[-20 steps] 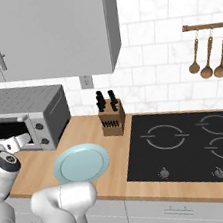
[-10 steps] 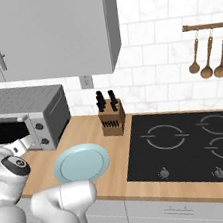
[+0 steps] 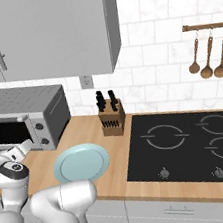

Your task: Pick up the kebab skewer and baguette bread, and place them inside the toaster oven. Close the toaster oven door and start by setting the timer.

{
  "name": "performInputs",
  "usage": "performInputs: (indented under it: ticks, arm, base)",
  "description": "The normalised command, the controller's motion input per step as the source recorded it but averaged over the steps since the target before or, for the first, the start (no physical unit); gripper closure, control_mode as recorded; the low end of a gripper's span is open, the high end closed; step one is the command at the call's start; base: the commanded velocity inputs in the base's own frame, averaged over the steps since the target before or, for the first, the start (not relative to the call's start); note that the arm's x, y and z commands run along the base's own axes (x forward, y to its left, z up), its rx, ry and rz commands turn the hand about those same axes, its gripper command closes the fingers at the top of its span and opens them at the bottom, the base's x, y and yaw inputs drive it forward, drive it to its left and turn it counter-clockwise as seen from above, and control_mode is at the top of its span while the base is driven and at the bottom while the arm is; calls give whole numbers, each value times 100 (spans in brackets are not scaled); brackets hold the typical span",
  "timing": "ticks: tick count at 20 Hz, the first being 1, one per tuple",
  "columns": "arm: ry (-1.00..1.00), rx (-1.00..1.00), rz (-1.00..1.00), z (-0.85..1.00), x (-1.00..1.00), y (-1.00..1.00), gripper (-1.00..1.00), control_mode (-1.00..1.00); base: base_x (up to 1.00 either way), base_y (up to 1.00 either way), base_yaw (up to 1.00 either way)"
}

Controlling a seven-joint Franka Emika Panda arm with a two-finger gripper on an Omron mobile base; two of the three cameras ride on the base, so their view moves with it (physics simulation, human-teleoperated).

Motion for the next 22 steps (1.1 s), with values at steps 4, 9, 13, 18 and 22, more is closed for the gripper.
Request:
performInputs:
  ticks: [4, 9, 13, 18, 22]
  arm:
    - [-2, 0, 0, -15, 21, -8, -100, -100]
    - [-1, 0, 0, -30, 23, -28, -100, -100]
    - [-8, -4, 0, -19, 1, -17, -100, -100]
    - [-1, -27, 0, 0, 0, -2, -100, -100]
    - [7, -28, 2, 0, 25, -23, -100, -100]
  base:
    - [0, 0, 0]
    - [0, 0, 0]
    - [0, 0, 0]
    - [0, 0, 0]
    - [0, 0, 0]
